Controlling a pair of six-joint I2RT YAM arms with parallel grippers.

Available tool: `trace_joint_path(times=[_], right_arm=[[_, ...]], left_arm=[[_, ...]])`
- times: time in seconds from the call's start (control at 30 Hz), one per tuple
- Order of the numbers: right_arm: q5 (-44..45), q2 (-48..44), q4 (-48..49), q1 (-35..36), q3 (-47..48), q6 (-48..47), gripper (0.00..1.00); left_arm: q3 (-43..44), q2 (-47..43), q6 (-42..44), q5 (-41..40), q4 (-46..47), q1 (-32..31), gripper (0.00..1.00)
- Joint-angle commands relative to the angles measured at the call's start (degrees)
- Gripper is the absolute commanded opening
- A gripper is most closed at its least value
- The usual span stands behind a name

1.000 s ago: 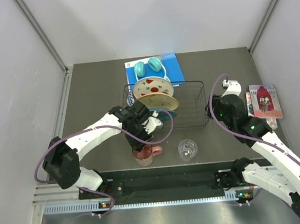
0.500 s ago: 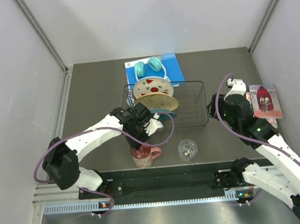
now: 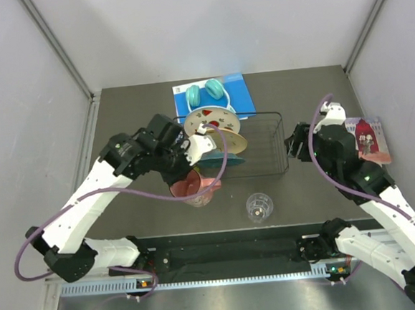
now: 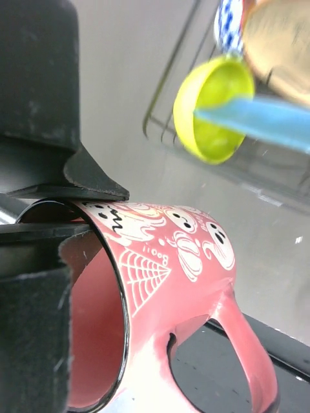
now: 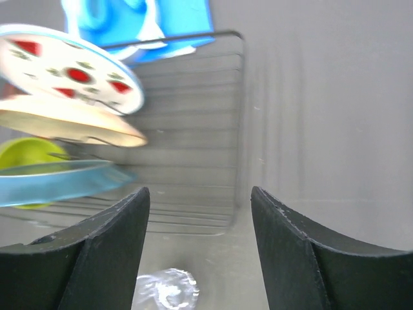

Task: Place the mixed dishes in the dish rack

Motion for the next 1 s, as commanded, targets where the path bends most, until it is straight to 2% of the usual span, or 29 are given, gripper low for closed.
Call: trace_joint_path(times=[0.0, 0.03, 0.07, 0.1, 0.13, 0.17, 0.2, 0.23, 0.27, 0.3, 0.33, 0.4, 0.43, 0.5, 0.53, 0.63, 0.83, 0.97], right_arm=[[-6.7, 0.0, 1.8, -0.3, 5.4, 3.0, 0.66], [-8.7, 0.1, 3.1, -0.3, 6.3, 3.6, 0.67], [-14.4, 0.3, 4.4, -0.3, 6.8, 4.0, 0.68], [-17.4, 0.7, 5.6, -0.3, 7.1, 5.6, 0.70], [-20.0, 1.1, 8.5, -0.3, 7.7, 6.8, 0.71], [-27.5, 2.6, 10.0, -0.3, 8.0, 7.9, 0.72], [-30.9, 3.6, 11.6, -0.3, 8.4, 10.4, 0.73], [-34.3, 4.4, 15.5, -0.3, 8.3, 12.1, 0.73], [-40.9, 6.1, 17.7, -0.4, 8.0, 13.8, 0.73], [-43.8, 6.9, 19.9, -0.3, 7.5, 17.3, 0.73], [-47.0, 7.9, 25.1, -0.4, 6.1, 19.2, 0.74], [-54.8, 10.3, 32.0, -0.4, 3.8, 25.9, 0.75], [-57.0, 11.0, 41.7, -0.4, 0.7, 28.8, 0.75], [-62.2, 13.4, 51.8, -0.3, -2.1, 38.0, 0.78], [-63.8, 14.6, 60.5, -0.3, -3.7, 40.8, 0.79], [-68.5, 18.2, 74.3, -0.3, -5.0, 49.6, 0.82], [-74.3, 22.6, 78.7, -0.3, -3.2, 52.1, 0.82], [-76.2, 26.1, 81.7, -0.3, -3.6, 54.6, 0.80]], left_arm=[[8.7, -3.7, 2.3, -1.4, 0.7, -0.2, 0.00], [10.3, -4.5, 2.4, -3.8, 3.2, -0.2, 0.00], [10.5, -5.4, 2.7, -11.0, 6.3, -0.2, 0.00], [10.3, -8.0, 3.5, -13.9, 14.4, -0.2, 0.00], [7.3, -9.7, 5.1, -16.6, 19.0, -0.2, 0.00], [4.8, -11.6, 9.6, -18.6, 23.8, -0.2, 0.00], [1.9, -15.2, 12.2, -22.4, 35.3, -0.2, 0.00], [-3.6, -16.5, 15.2, -23.8, 40.0, -0.2, 0.00], [-6.1, -17.5, 21.1, -25.1, 45.3, -0.3, 0.00], [-8.2, -18.7, 23.8, -26.7, 53.3, -0.6, 0.00], [-11.2, -19.2, 29.2, -26.2, 57.1, -0.5, 0.00], [-16.1, -20.1, 34.4, -24.4, 65.0, -1.0, 0.00], [-17.2, -20.1, 39.1, -23.7, 71.4, -1.4, 0.00], [-20.5, -20.0, 43.6, -22.6, 77.9, -2.7, 0.00], [-21.5, -19.9, 48.0, -20.7, 81.8, -3.2, 0.00], [-24.6, -20.3, 55.4, -17.9, 86.1, -6.3, 0.00], [-29.8, -22.4, 64.9, -16.0, 90.9, -11.8, 0.00], [-30.8, -22.4, 67.3, -18.0, 92.8, -15.3, 0.00]])
